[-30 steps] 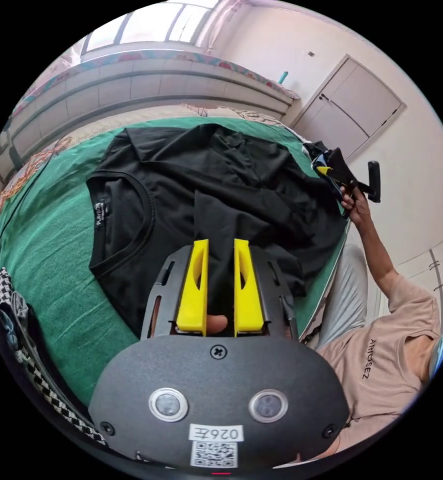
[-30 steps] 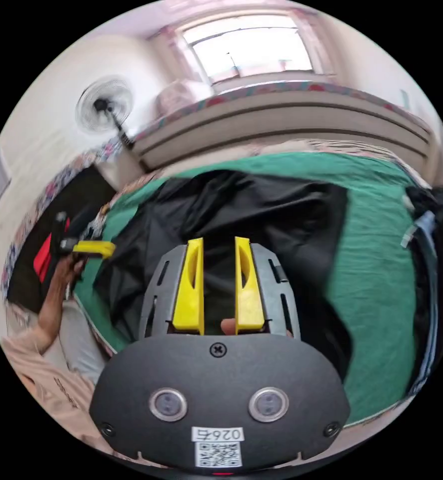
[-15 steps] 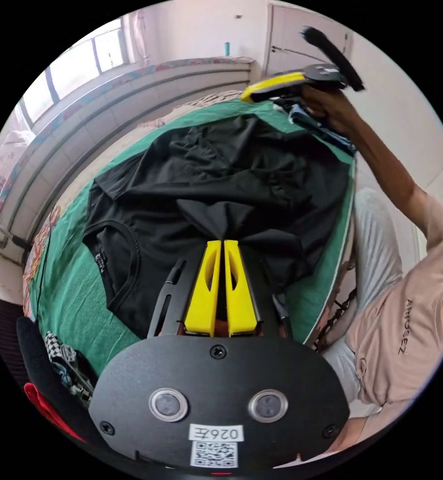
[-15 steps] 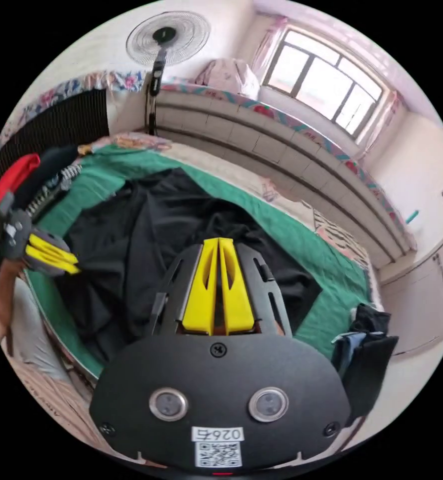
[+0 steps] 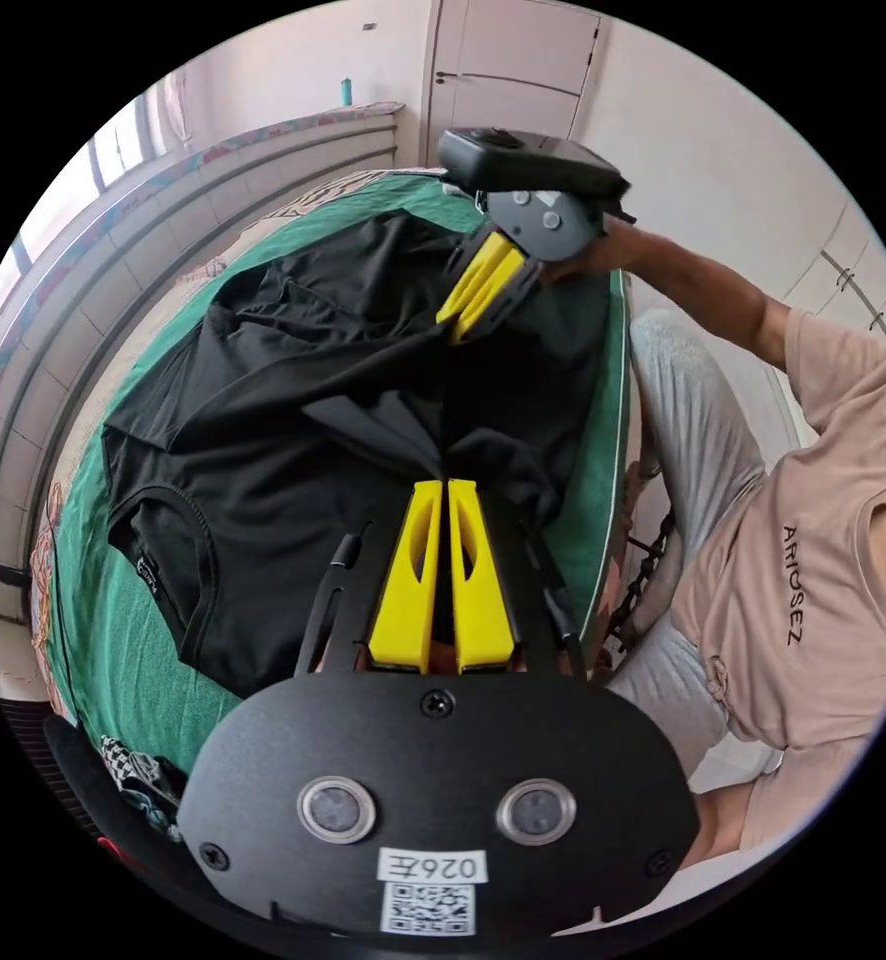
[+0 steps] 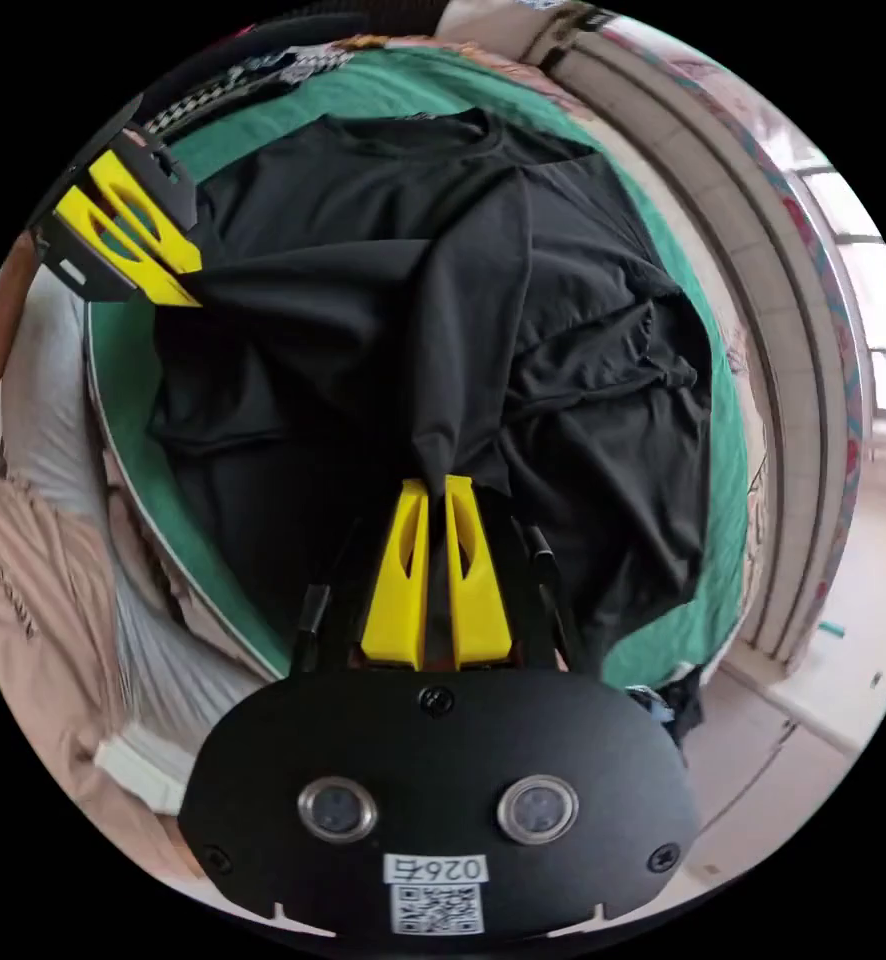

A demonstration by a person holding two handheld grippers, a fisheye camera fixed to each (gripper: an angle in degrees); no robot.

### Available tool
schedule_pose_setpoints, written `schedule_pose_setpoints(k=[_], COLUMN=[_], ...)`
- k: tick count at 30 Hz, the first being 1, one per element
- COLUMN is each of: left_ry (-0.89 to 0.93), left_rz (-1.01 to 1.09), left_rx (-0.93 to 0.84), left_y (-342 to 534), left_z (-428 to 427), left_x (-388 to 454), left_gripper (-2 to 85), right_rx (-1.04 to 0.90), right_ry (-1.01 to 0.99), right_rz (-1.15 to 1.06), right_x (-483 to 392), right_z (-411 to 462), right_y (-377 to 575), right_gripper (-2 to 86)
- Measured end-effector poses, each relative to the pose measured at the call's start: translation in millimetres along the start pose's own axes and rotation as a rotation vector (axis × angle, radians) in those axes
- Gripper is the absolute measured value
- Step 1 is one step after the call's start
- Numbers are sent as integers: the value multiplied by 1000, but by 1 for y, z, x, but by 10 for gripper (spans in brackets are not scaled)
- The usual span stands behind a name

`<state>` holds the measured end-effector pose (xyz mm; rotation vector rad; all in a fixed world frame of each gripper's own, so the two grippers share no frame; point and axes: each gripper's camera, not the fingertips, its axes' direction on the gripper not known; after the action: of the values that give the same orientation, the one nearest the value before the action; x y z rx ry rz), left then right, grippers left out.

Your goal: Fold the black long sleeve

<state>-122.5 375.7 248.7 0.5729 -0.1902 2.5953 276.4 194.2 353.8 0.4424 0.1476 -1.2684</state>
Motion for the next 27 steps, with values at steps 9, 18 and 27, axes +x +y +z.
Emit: schedule_pose_setpoints(k=[9, 18, 27], left_ry=[503, 537, 504], left_rz=[376, 217, -46], left_rx=[48, 5, 93], left_y=[-15, -26, -14], left_z=[34, 67, 77], left_x=[47, 14, -38], left_gripper=[-8, -9, -8], right_rx=[671, 249, 327], right_ry=[-13, -93, -303], right_rz=[813, 669, 604], right_x=[241, 168, 169], right_z=[-217, -6, 51], right_y=[-1, 0, -59], right_gripper=[106, 109, 47])
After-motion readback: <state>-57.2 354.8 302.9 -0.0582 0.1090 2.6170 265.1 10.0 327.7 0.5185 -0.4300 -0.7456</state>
